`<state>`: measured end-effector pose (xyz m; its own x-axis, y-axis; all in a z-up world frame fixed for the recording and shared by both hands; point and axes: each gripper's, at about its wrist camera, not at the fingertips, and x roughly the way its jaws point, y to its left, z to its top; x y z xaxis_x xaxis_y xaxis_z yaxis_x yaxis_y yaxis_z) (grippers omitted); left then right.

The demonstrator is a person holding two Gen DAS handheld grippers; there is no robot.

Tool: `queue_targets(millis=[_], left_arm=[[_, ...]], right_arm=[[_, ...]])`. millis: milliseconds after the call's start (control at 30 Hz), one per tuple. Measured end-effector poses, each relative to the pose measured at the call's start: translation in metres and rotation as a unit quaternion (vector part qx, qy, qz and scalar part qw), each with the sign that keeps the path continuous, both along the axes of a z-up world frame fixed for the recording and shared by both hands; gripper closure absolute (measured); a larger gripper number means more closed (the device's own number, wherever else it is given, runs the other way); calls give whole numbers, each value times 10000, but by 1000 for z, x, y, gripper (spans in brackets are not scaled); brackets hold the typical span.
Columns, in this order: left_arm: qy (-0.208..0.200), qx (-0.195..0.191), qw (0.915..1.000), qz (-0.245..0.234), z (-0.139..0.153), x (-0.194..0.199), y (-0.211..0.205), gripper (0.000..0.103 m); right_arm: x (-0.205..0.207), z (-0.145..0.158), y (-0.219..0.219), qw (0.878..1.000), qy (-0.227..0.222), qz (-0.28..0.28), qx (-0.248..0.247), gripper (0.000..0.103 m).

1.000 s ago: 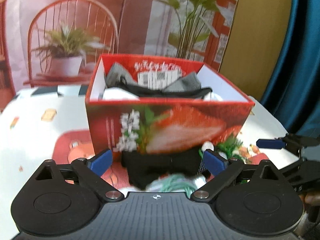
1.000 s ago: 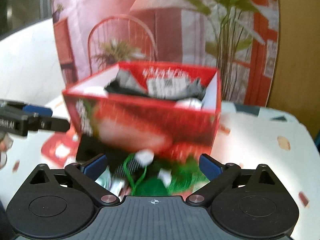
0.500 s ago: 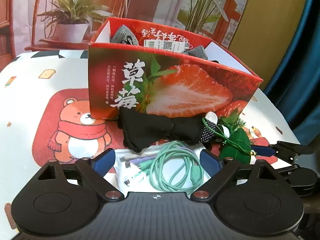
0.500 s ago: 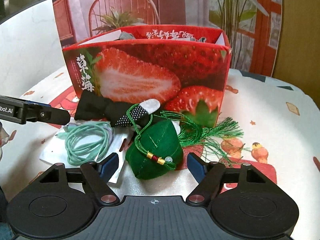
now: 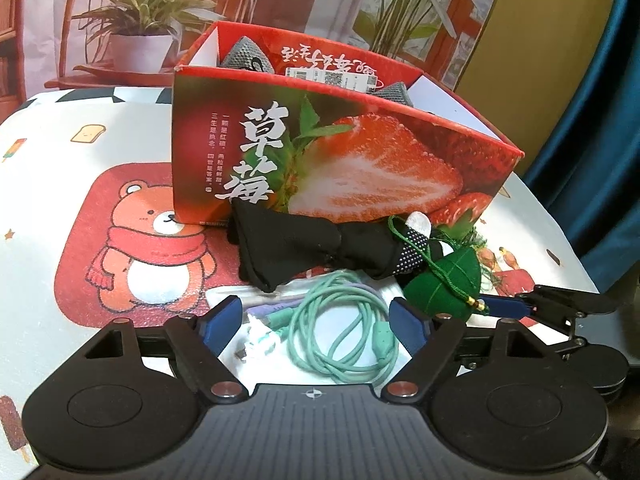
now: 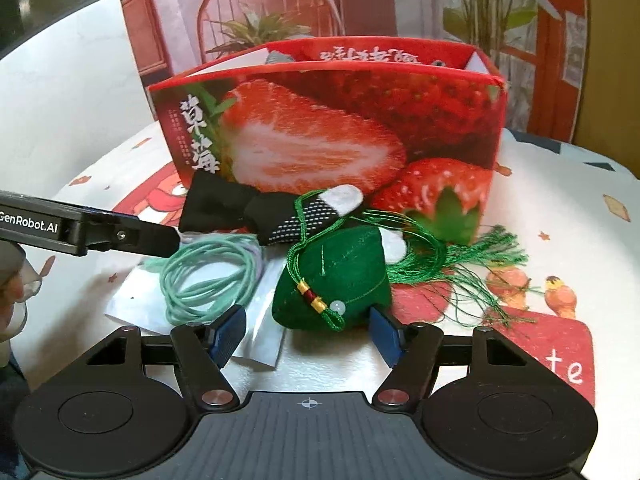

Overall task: Organize soft objects
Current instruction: 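Withdraw both tools from the box toward the green felt pouch, then close the left tool on the green felt pouch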

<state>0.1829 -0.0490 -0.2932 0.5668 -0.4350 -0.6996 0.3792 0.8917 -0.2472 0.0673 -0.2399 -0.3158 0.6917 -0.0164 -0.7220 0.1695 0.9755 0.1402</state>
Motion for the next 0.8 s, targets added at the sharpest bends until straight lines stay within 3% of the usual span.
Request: queue_targets(millis=[367,567,800], left_arm=[[97,-166,9997,-147,5,6,-12,25],[269,-420,9974,-514,6,19,-42,33],[593,-586,9928,-861,-4,28,-81,34]], right_arm=[[1,1,-4,9999,-57,47,-97,41],[-6,-1,-12,9997,-130,-122,-177,41],[-8,0,-14,9991,-243,-41,-336,42]])
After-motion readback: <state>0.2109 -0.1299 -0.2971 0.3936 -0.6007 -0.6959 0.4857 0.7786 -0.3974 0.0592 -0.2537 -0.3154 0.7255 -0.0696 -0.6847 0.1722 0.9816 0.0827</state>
